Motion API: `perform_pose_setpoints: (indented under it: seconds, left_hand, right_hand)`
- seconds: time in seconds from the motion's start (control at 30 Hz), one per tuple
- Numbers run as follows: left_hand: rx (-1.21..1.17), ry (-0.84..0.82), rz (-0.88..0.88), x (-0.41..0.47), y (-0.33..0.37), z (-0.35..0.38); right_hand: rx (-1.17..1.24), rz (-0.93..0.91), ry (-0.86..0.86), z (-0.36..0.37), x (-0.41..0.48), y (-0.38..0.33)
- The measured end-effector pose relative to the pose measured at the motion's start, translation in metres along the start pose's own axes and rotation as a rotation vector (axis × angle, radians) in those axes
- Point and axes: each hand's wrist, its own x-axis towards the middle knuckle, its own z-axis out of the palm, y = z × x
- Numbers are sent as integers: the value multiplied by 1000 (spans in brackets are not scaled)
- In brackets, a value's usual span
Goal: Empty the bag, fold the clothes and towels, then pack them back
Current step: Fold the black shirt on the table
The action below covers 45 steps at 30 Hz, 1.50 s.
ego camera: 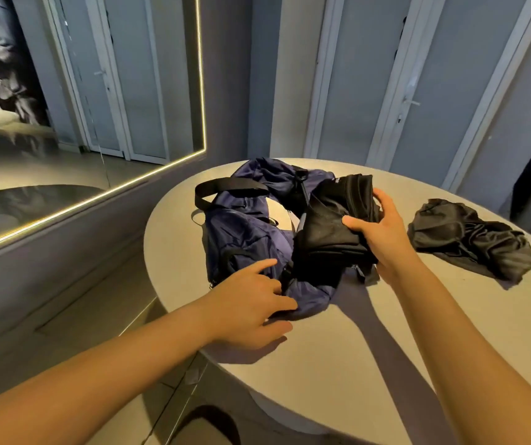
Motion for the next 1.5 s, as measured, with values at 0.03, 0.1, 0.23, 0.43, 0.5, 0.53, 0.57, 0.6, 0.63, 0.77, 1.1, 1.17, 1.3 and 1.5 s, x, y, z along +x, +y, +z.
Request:
perform_pose_setpoints:
  seconds: [0.03, 0.1, 0.23, 0.43, 0.5, 0.53, 0.57, 0.6, 0.63, 0.77, 1.1, 1.17, 1.3, 1.5]
  left_hand:
    - [-20, -3, 40, -4, 7, -7]
    - [-78, -2, 75, -6, 18, -19]
    - [-221, 280, -160, 11, 20, -42]
    - [-8, 34, -700, 79, -11, -41]
    - [-40, -99, -811, 87, -20, -27]
    - [-67, -131, -845, 88, -23, -20]
    - [-83, -129, -864, 87, -25, -15]
    - [-80, -106, -868, 86, -26, -11]
    - [-64, -74, -862, 85, -26, -9]
    - [-47, 29, -829, 83, -21, -7]
    - [260, 73, -773, 83, -28, -48]
    - [257, 2, -758, 83, -33, -48]
    - [19, -261, -735, 89, -48, -55]
    - [-153, -307, -781, 125, -81, -47]
  right_hand:
    - [-58, 9, -23, -1, -1, -2]
    - [-248, 36, -71, -7, -7, -2]
    - [-521, 110, -150, -25, -24, 9]
    - [-613, 99, -173, -38, -40, 27]
    - [-629, 105, -165, -41, -41, 30]
    - [-632, 113, -152, -42, -41, 32]
    - [-634, 118, -137, -43, -41, 33]
    - [-636, 119, -122, -44, -40, 34]
    - [-634, 112, -108, -44, -40, 34]
    - [-577, 38, -45, -42, -35, 21]
    - [-568, -54, -42, 6, 18, 12]
    - [-818, 10, -69, 12, 28, 18]
    - [-824, 26, 13, 21, 50, 16]
    - [-694, -85, 58, 44, 66, 27]
